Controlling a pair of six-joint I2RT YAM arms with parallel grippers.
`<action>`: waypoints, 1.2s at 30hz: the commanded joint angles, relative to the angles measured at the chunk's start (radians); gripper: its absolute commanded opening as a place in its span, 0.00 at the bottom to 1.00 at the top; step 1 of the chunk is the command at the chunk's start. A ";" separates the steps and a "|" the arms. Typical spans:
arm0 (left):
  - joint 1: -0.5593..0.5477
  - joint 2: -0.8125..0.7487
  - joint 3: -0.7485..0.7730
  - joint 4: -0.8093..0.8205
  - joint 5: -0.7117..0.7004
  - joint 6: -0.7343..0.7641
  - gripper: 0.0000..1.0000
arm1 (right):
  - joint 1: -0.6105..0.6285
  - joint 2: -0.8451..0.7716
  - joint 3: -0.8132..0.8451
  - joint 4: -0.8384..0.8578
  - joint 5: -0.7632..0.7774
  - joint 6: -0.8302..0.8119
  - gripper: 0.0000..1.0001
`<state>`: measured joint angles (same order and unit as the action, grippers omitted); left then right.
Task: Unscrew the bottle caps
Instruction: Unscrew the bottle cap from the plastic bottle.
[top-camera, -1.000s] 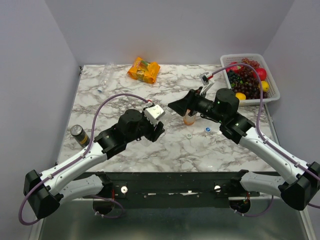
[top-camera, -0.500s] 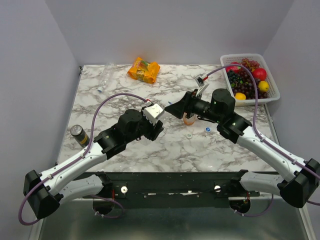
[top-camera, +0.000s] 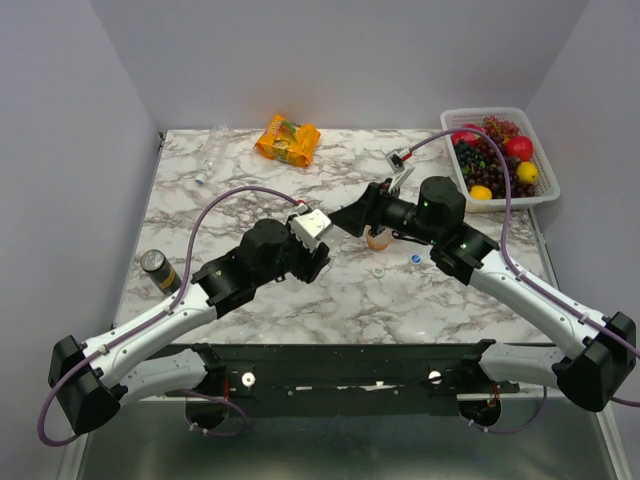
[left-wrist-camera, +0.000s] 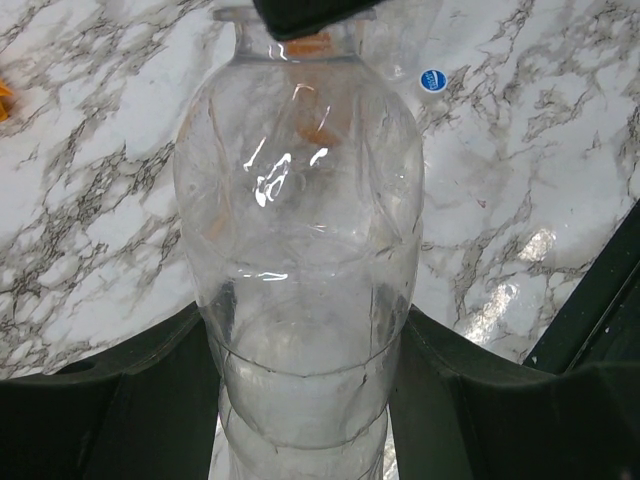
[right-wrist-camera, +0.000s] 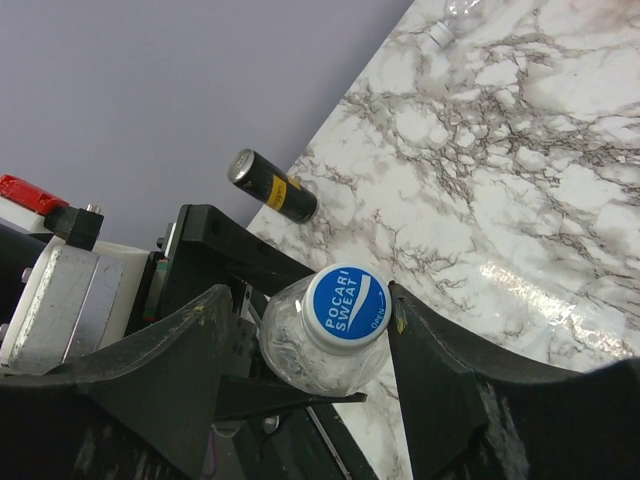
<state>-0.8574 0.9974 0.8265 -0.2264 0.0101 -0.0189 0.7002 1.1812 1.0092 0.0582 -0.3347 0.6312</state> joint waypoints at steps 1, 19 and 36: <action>-0.012 0.021 0.028 -0.001 -0.012 0.005 0.33 | 0.016 0.006 0.042 0.052 -0.053 0.010 0.70; -0.023 0.030 0.030 0.001 0.059 0.013 0.33 | 0.019 0.014 0.040 0.071 -0.029 -0.007 0.49; 0.056 -0.042 0.013 0.119 0.844 0.022 0.34 | -0.065 -0.041 -0.030 0.132 -0.595 -0.232 0.25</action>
<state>-0.7990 0.9592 0.8352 -0.2176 0.3939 -0.0216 0.6319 1.1629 1.0107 0.1093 -0.6613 0.4896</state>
